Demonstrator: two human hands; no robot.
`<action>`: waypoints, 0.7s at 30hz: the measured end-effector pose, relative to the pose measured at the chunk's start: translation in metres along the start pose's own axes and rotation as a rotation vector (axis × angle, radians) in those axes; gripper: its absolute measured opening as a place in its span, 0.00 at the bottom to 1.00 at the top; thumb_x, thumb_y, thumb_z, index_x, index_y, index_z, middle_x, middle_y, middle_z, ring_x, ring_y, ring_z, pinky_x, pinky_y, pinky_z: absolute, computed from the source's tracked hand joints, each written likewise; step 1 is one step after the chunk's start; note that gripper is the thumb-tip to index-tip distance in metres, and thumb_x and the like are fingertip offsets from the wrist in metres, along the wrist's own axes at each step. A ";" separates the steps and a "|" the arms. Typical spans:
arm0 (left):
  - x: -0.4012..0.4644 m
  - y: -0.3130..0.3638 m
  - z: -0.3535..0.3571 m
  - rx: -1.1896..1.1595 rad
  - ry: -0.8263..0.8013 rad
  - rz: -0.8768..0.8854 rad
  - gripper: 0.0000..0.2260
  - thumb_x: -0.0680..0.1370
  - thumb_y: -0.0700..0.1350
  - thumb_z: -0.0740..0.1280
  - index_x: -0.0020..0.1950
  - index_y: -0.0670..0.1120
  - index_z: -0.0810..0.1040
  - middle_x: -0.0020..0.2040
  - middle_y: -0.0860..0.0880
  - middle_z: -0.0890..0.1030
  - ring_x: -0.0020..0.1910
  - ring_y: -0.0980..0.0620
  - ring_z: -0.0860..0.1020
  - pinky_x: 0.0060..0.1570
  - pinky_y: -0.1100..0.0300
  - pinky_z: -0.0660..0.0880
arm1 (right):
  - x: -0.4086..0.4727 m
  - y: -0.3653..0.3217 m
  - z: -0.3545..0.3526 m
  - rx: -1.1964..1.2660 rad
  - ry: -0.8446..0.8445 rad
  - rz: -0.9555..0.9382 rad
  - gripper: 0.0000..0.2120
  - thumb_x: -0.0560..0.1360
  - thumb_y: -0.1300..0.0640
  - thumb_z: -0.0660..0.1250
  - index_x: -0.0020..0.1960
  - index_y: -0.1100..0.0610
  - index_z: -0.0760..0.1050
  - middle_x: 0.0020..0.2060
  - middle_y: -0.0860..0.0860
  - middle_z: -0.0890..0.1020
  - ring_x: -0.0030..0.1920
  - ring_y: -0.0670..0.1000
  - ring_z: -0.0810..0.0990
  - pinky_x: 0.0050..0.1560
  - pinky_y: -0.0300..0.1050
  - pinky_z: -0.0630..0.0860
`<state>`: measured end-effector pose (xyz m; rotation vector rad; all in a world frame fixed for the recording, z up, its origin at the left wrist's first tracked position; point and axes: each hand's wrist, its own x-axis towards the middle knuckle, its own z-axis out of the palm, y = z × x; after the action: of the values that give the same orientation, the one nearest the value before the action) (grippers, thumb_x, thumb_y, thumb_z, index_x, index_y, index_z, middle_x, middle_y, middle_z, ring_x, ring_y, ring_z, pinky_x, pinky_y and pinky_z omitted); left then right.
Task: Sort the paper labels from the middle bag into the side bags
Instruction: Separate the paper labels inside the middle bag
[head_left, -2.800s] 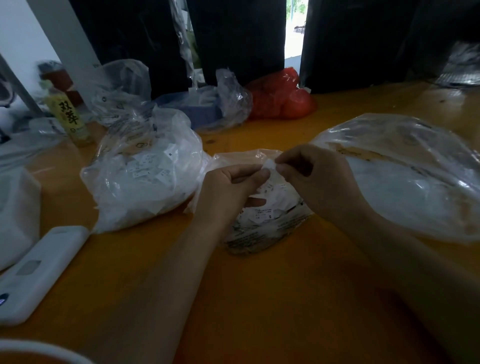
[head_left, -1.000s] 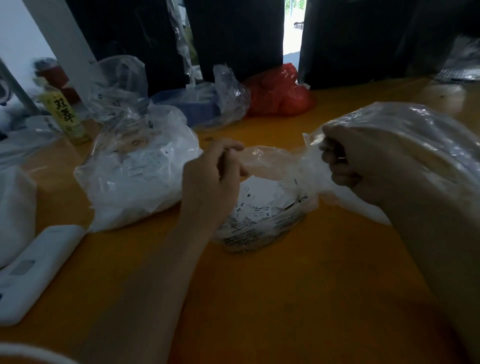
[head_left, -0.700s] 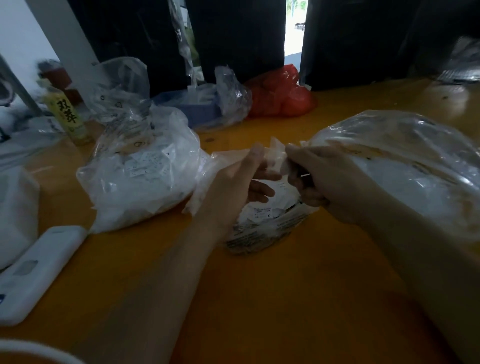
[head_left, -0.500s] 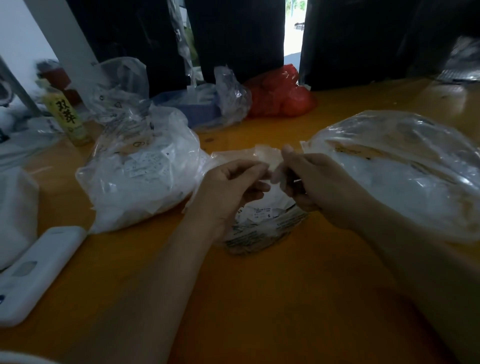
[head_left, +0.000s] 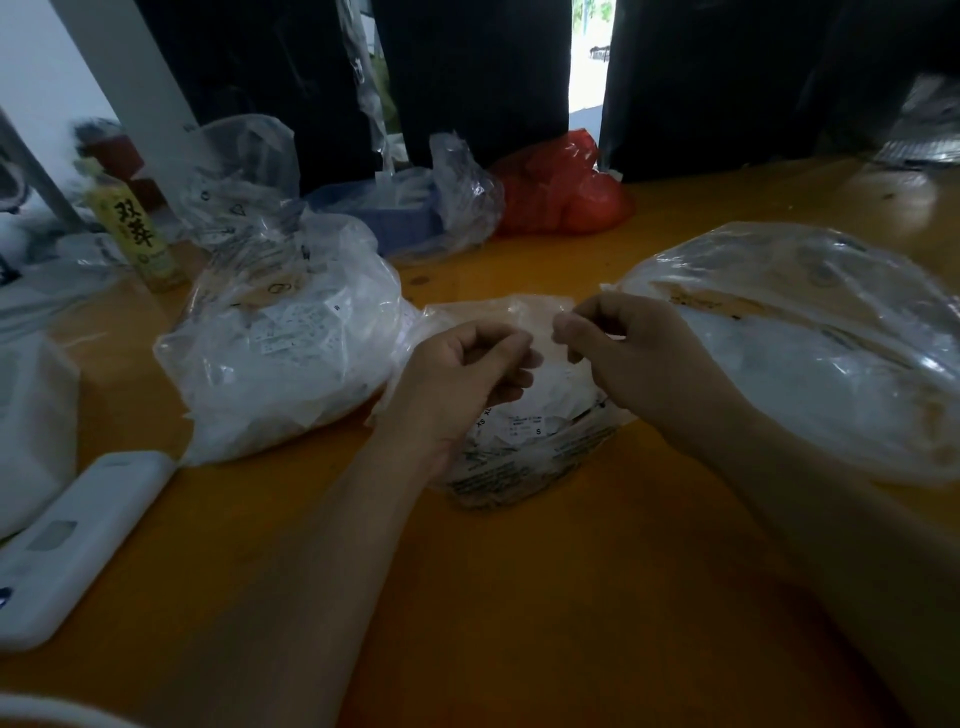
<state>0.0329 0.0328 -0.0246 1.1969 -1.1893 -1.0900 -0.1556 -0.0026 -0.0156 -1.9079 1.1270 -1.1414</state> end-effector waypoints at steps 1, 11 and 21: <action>0.000 -0.001 0.000 0.023 -0.003 0.010 0.06 0.82 0.44 0.71 0.57 0.44 0.84 0.47 0.47 0.88 0.45 0.53 0.85 0.46 0.62 0.80 | 0.000 0.000 0.000 0.025 -0.003 0.007 0.11 0.80 0.42 0.65 0.48 0.48 0.78 0.43 0.46 0.82 0.30 0.40 0.74 0.30 0.33 0.71; 0.002 0.001 -0.002 0.067 0.143 0.013 0.05 0.82 0.49 0.72 0.53 0.49 0.87 0.46 0.51 0.88 0.42 0.58 0.84 0.41 0.65 0.79 | 0.000 0.000 0.001 -0.021 0.038 -0.051 0.07 0.79 0.46 0.69 0.45 0.48 0.79 0.39 0.41 0.84 0.31 0.37 0.76 0.30 0.28 0.70; 0.002 0.007 -0.007 -0.174 0.070 -0.039 0.06 0.79 0.41 0.73 0.46 0.50 0.86 0.48 0.48 0.88 0.45 0.53 0.86 0.43 0.61 0.81 | -0.002 -0.002 0.002 -0.057 0.067 -0.038 0.08 0.80 0.46 0.67 0.48 0.50 0.79 0.41 0.43 0.83 0.33 0.41 0.76 0.36 0.37 0.73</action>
<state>0.0402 0.0316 -0.0174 1.1174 -1.0003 -1.1472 -0.1541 0.0004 -0.0159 -1.9554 1.1751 -1.2138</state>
